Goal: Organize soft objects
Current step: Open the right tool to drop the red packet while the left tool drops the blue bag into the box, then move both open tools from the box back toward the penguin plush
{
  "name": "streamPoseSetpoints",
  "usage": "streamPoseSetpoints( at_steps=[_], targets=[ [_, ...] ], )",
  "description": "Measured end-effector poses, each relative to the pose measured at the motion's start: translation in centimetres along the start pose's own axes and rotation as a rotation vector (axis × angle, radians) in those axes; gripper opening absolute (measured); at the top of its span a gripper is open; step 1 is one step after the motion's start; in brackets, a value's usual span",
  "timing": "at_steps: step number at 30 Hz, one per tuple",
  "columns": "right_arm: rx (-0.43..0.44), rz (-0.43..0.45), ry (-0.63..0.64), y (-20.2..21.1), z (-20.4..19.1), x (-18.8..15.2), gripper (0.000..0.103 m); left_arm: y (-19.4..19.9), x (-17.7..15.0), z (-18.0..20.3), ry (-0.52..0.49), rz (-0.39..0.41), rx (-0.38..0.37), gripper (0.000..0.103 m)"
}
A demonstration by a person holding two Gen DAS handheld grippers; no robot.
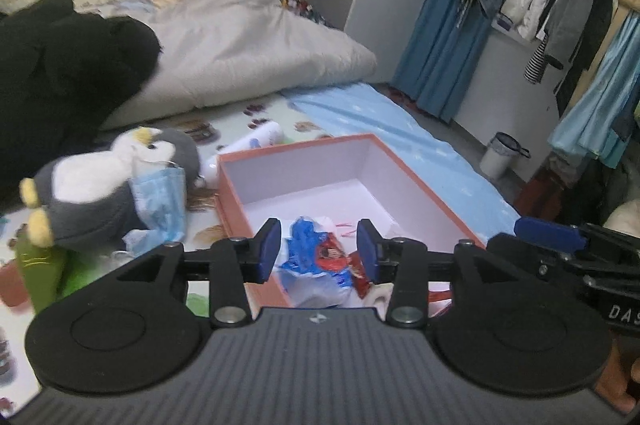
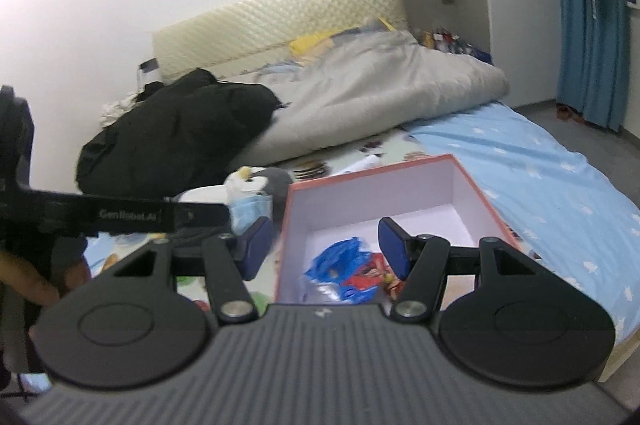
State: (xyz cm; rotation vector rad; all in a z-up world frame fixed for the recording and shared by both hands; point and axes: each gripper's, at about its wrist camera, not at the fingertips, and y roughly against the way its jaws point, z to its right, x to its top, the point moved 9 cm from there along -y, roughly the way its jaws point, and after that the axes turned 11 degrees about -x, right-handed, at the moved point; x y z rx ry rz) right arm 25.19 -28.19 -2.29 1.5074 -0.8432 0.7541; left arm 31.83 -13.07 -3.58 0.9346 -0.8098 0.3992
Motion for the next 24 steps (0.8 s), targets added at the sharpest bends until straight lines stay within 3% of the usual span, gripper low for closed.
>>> streamPoseSetpoints(
  at_steps=[7,17,24],
  targets=[
    [0.04,0.001,0.022,1.7,-2.7,-2.2,0.062,5.3,-3.2,0.0,-0.048,0.079,0.09,0.048],
    [0.11,-0.052,0.026,3.3,-5.7,-7.0,0.062,10.4,-9.7,-2.8,0.064,0.112,0.159,0.048],
    [0.13,-0.079,0.071,3.1,-7.8,-10.3,0.062,11.2,-13.4,-5.4,0.117,0.109,0.198,0.048]
  ],
)
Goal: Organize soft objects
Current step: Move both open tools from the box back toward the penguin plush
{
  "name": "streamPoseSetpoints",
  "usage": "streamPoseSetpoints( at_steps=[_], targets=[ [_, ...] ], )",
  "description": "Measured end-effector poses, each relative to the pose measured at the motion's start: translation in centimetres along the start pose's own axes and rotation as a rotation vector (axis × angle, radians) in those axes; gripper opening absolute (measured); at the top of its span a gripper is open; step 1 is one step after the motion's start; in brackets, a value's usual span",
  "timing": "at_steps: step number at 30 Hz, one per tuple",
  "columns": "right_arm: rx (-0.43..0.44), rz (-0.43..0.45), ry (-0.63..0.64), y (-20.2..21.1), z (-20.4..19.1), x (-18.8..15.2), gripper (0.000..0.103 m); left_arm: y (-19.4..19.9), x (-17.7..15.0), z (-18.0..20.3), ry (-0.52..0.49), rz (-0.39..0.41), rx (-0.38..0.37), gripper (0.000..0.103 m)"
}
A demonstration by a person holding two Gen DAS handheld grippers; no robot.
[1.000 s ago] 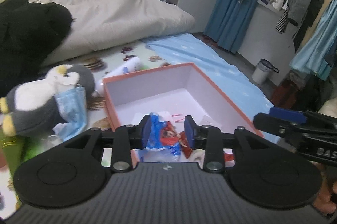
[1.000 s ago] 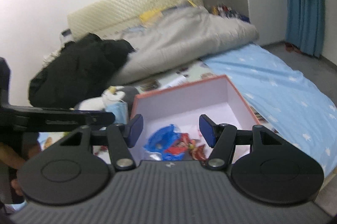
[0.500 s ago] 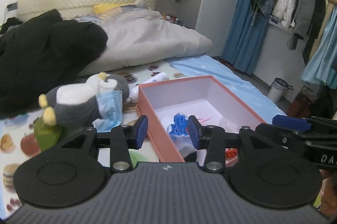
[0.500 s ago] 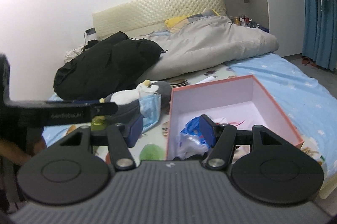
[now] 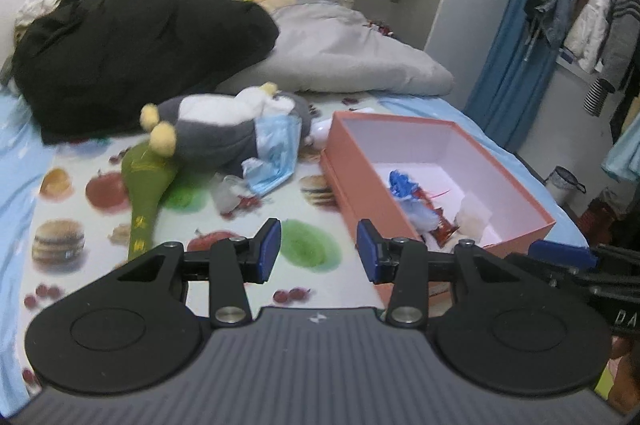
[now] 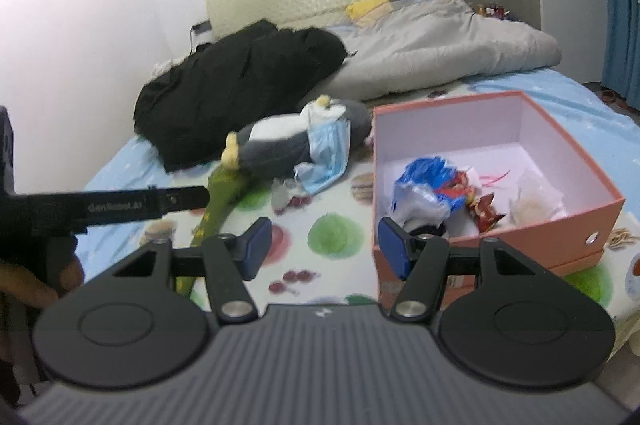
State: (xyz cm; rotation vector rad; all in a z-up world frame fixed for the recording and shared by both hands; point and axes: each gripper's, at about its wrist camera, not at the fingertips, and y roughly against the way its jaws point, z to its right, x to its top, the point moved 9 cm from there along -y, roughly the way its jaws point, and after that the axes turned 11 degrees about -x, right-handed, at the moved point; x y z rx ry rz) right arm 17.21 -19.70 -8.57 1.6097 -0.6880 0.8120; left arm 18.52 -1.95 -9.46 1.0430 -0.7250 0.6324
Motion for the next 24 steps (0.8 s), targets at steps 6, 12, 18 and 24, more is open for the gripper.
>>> streamPoseSetpoints(
  at_steps=[6,12,18,24],
  targets=[
    [0.025,-0.028,0.013,-0.4,-1.2,-1.6,0.062,-0.8,-2.2,-1.6,0.036,-0.03,0.019,0.048],
    [0.038,-0.017,0.023,-0.4,-1.9,-2.1,0.062,-0.2,-2.7,-2.6,0.04,-0.004,0.046,0.048],
    [0.047,-0.038,0.045,-1.5,-2.6,-3.0,0.062,-0.8,-3.4,-4.3,0.082,-0.001,0.06,0.048],
    [0.05,-0.067,0.017,-4.4,-3.6,-3.0,0.062,-3.1,-4.0,-6.7,0.101,-0.02,0.085,0.048]
  ],
)
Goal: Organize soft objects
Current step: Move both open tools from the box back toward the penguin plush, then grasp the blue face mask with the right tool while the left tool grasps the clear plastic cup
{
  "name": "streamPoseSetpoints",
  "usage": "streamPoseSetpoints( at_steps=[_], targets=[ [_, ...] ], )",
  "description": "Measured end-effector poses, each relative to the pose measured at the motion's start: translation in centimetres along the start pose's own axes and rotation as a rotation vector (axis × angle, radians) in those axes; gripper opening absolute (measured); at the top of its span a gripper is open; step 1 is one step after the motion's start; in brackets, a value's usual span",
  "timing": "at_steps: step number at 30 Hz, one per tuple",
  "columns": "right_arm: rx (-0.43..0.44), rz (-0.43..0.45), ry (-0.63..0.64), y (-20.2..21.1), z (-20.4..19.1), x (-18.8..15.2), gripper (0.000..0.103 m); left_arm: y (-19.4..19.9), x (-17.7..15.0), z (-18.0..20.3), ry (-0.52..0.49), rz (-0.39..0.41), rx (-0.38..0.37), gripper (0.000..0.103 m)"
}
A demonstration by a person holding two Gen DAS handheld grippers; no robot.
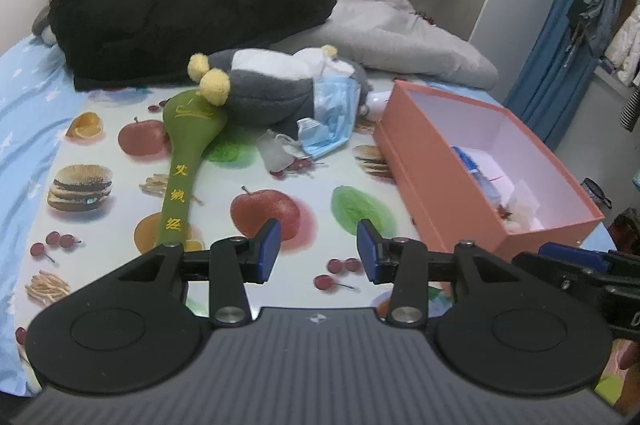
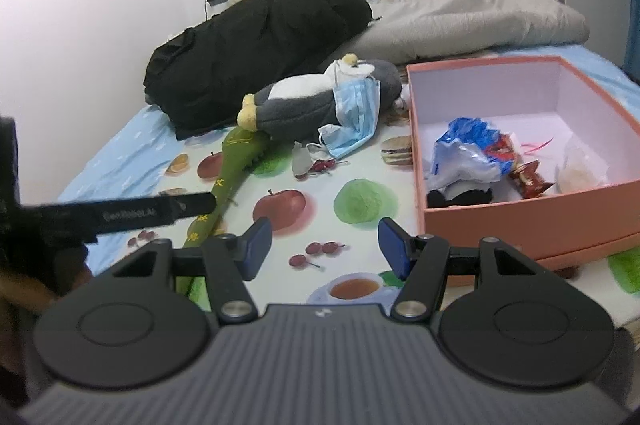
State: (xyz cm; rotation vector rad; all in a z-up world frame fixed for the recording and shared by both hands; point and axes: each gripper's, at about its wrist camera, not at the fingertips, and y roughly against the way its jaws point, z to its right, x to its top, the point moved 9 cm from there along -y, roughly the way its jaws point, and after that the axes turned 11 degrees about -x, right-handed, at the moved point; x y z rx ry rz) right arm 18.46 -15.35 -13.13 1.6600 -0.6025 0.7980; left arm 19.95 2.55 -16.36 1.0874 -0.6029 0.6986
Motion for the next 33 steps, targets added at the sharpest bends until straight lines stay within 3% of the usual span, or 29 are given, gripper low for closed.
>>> streamPoseSetpoints(
  at_steps=[8,11,23,24,25,27,33],
  targets=[
    [0.015,-0.012,0.028,-5.0,-2.4,2.2,0.062,-5.2,0.8,-4.1,0.085,-0.014,0.01,0.048],
    [0.006,-0.017,0.023,-7.9,-3.0,3.2,0.062,-7.6,1.5,-5.4,0.1,-0.017,0.009,0.053],
    [-0.033,-0.101,-0.026,-19.4,-3.7,5.6,0.062,-17.0,4.0,-9.4,0.157,-0.043,-0.038,0.053],
    [-0.034,-0.106,-0.029,-20.4,-3.8,5.9,0.065,-17.7,4.2,-9.6,0.163,-0.046,-0.04,0.053],
    [-0.036,-0.112,-0.031,-21.2,-3.8,6.1,0.077,-18.4,4.3,-9.8,0.165,-0.048,-0.046,0.054],
    [-0.042,-0.108,-0.036,-22.6,-3.9,6.7,0.085,-19.5,4.6,-10.0,0.162,-0.05,-0.053,0.054],
    [-0.065,-0.113,-0.064,-26.9,-3.7,8.1,0.085,-22.5,5.2,-11.1,0.175,-0.059,-0.061,0.054]
  ],
)
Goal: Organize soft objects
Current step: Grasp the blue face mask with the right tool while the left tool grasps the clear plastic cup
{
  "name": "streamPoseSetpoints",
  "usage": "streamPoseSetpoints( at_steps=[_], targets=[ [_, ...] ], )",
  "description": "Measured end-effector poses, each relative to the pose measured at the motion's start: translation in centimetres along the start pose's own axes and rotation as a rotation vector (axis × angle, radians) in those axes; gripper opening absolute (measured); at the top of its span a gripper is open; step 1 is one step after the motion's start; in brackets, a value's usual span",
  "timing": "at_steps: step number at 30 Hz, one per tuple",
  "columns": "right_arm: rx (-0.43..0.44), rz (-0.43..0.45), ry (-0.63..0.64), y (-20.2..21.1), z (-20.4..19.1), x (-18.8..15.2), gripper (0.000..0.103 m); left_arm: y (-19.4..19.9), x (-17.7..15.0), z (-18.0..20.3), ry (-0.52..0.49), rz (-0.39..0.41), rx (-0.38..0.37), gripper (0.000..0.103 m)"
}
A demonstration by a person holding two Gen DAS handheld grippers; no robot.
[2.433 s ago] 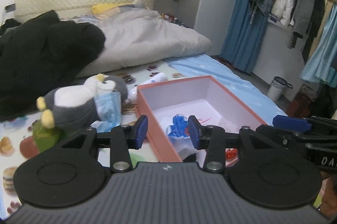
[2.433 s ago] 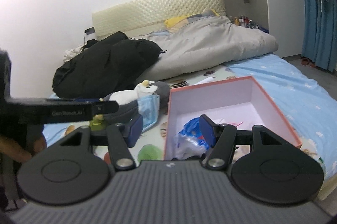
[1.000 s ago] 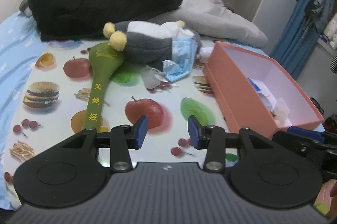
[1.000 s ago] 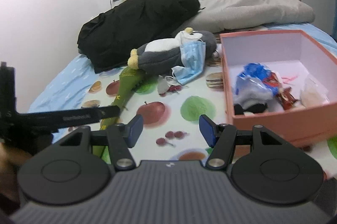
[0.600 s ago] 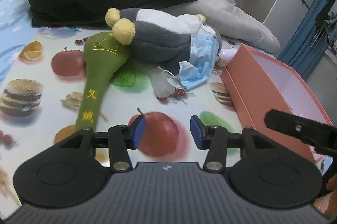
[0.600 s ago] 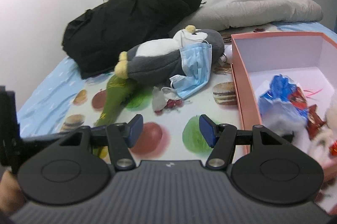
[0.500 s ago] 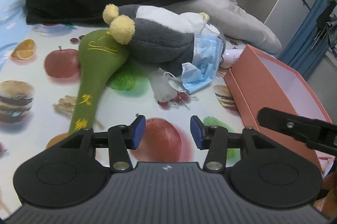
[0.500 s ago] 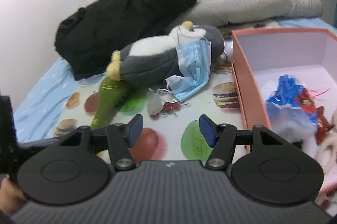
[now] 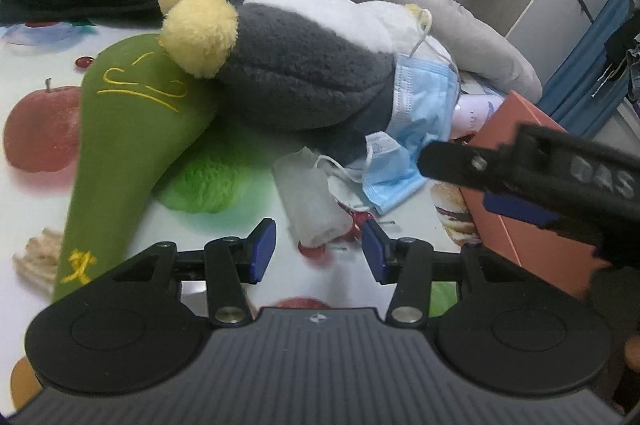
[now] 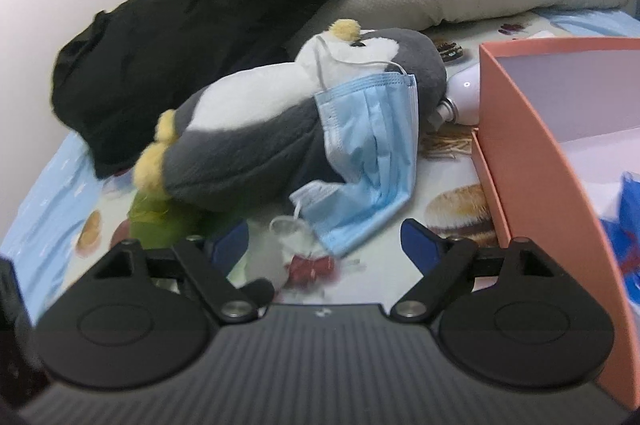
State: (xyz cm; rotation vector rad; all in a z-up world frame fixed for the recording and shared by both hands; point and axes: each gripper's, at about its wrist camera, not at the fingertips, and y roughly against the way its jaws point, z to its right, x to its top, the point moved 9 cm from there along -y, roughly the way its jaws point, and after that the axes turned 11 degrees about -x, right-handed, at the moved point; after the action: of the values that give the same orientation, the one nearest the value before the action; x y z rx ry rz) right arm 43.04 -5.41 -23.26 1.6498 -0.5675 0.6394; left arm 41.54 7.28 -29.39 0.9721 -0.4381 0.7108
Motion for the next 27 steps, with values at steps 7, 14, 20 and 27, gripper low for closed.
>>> streamPoseSetpoints(
  at_steps=[7,14,20,27],
  targets=[
    [-0.087,-0.053,-0.091,-5.8,1.2,0.7,0.085,-1.7,0.8,-0.4,-0.004,0.018,-0.013,0.054],
    [-0.091,-0.064,-0.13,-8.4,1.5,0.5,0.083,-2.5,1.0,-0.2,-0.01,0.025,-0.009,0.041],
    [-0.087,-0.056,-0.1,-7.8,1.2,0.3,0.03,-2.2,0.9,-0.4,0.012,0.027,-0.008,0.031],
    [-0.072,-0.044,-0.083,-5.3,1.5,0.0,0.015,-0.3,0.6,0.1,-0.013,0.04,0.04,0.023]
  ],
)
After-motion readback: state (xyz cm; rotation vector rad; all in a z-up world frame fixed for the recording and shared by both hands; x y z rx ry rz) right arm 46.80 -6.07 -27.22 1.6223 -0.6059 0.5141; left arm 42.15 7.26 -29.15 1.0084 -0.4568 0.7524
